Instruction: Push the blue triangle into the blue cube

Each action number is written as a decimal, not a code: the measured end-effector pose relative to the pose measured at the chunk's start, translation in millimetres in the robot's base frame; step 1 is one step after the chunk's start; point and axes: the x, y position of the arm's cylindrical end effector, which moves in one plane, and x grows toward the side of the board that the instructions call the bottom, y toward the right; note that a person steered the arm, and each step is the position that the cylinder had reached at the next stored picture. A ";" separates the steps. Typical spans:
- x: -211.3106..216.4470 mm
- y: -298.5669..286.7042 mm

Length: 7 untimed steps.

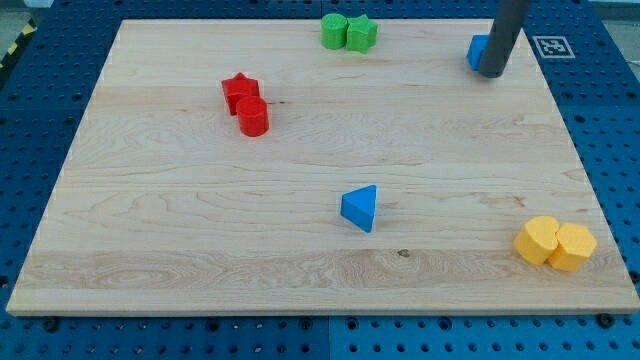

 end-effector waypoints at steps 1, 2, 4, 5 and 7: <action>-15.2 19.5; -22.7 25.6; -18.0 43.7; -0.4 44.0; 14.8 42.0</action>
